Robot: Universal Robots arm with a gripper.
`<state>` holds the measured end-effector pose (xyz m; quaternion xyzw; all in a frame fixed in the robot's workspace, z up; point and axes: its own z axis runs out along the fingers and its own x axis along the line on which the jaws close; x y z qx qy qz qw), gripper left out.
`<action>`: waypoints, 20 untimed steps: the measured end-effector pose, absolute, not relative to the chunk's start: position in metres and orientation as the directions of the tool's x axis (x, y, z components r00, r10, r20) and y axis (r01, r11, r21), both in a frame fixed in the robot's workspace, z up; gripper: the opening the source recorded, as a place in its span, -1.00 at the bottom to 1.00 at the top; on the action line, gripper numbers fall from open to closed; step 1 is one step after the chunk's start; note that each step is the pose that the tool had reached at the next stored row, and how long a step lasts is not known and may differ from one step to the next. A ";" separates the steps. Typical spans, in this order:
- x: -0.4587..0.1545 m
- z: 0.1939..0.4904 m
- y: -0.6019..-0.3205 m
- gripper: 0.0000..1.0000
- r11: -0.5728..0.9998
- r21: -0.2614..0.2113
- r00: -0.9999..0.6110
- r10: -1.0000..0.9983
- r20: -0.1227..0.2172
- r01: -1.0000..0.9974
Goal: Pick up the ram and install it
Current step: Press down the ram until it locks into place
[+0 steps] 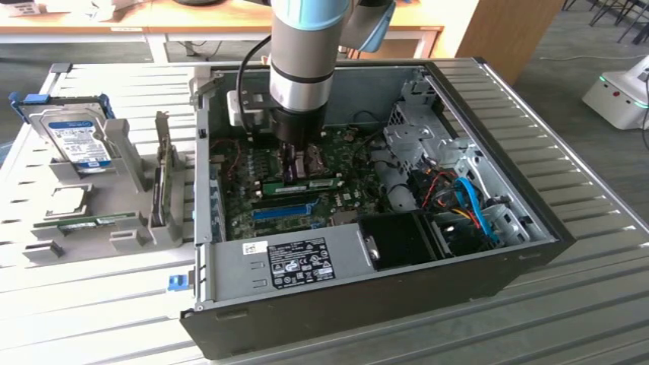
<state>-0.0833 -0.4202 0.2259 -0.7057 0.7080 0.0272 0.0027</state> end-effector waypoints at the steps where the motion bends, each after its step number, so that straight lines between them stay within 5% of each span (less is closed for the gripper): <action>1: -0.083 0.226 -0.420 -0.79 0.002 0.035 -0.004 -0.999 -0.042 -0.999; 20: -0.083 0.225 -0.421 -0.79 0.002 0.035 -0.004 -0.999 -0.043 -0.999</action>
